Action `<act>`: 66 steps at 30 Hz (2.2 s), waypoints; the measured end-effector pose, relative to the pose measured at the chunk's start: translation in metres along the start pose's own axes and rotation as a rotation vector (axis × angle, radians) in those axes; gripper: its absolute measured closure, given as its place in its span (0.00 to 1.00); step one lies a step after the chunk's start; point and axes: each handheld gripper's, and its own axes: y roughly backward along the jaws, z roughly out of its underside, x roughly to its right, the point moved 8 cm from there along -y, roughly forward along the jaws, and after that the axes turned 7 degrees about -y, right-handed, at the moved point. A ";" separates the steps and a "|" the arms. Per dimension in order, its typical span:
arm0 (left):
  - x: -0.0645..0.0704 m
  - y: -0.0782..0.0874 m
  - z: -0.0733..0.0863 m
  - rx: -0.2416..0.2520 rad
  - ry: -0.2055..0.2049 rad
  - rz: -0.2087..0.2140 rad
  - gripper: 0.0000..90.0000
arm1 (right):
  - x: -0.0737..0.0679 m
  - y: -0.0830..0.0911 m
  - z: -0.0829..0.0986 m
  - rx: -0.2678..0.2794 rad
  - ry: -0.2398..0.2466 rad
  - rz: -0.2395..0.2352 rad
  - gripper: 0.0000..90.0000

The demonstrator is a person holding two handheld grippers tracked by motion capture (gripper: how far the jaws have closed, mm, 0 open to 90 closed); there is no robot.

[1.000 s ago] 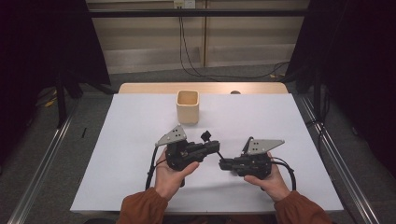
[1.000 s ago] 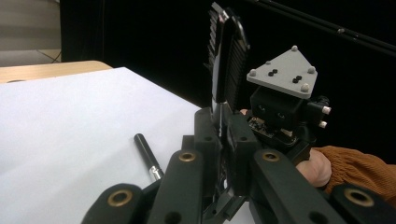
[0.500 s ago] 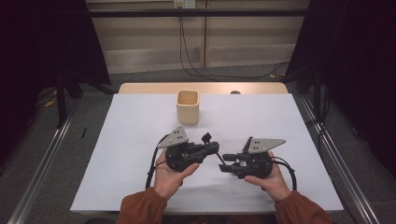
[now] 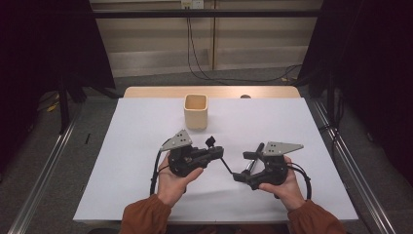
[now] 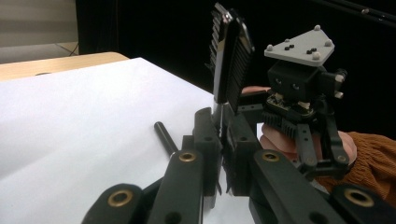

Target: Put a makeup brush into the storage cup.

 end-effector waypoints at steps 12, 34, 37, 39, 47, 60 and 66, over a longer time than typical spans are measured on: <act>-0.002 0.007 0.003 -0.021 0.020 0.001 0.95 | 0.002 0.011 0.000 0.034 0.030 0.060 0.01; -0.015 0.023 0.003 -0.114 -0.013 -0.023 0.95 | 0.013 0.046 0.009 0.144 0.009 0.180 0.02; -0.019 0.027 0.001 -0.118 -0.020 -0.037 0.95 | 0.014 0.051 0.009 0.177 0.008 0.195 0.02; -0.020 0.030 0.000 -0.123 -0.022 -0.037 0.95 | 0.015 0.053 0.010 0.188 0.000 0.200 0.02; -0.028 0.040 -0.003 -0.153 -0.033 -0.036 0.95 | 0.024 0.061 0.015 0.231 -0.003 0.249 0.02; -0.057 0.072 -0.018 -0.181 -0.040 -0.122 0.95 | 0.041 0.082 0.025 0.281 0.017 0.359 0.00; -0.065 0.085 -0.033 -0.181 -0.055 -0.156 0.95 | 0.049 0.090 0.028 0.292 -0.013 0.398 0.00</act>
